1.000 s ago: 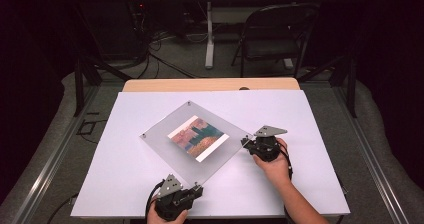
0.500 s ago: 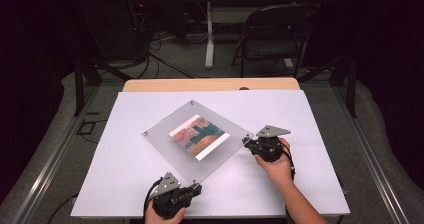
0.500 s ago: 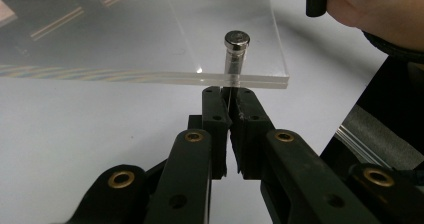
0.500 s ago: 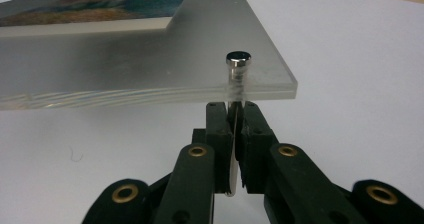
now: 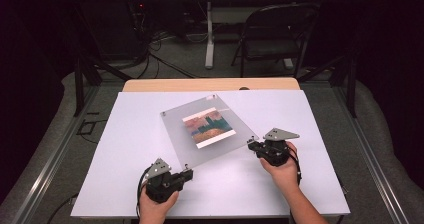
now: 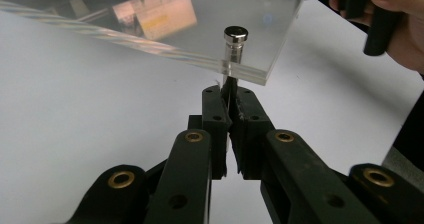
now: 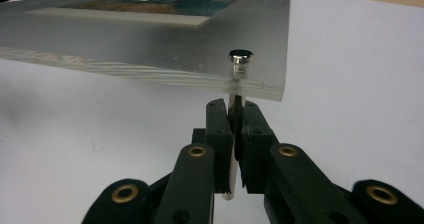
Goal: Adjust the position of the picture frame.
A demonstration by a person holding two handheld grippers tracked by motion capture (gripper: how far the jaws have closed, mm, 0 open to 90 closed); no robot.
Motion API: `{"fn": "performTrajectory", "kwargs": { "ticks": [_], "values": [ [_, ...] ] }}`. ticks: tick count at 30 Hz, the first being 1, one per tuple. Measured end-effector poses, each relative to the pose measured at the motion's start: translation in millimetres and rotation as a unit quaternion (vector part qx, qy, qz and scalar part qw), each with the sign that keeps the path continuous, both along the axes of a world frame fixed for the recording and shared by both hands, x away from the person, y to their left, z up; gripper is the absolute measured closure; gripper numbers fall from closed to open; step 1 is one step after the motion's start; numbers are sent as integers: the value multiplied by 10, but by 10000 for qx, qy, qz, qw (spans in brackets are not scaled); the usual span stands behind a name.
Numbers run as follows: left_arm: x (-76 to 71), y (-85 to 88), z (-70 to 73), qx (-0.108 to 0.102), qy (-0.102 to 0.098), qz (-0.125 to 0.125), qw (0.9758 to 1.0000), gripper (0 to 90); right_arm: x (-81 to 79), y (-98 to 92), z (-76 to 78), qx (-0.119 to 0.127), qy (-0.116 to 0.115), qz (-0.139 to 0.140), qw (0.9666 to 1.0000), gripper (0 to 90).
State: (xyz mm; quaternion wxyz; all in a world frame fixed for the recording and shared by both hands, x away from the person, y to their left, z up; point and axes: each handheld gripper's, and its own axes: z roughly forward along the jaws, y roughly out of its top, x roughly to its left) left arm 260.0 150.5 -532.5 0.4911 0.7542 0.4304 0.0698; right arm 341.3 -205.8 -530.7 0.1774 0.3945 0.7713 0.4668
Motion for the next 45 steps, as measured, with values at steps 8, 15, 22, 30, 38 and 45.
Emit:
{"fn": "performTrajectory", "kwargs": {
  "ticks": [8,15,22,30,38,45],
  "values": [
    [325,99,53,32,31,208,9998,853,-89,4,30,190,-7,-69,9998,848],
    [600,202,20,124,77,449,9989,847,-71,89,-2,232,33,4,9997,846],
    [738,218,-90,162,216,469,9985,838,-4,158,-107,87,179,-23,9998,850],
    [804,148,-131,246,219,486,9983,837,35,125,-147,47,276,-148,9995,852],
    [819,136,-152,242,238,504,9982,836,68,114,-164,22,281,-138,9995,852],
    [850,154,-151,205,226,568,9979,834,84,138,-173,35,250,-138,9996,852]
  ]
}}
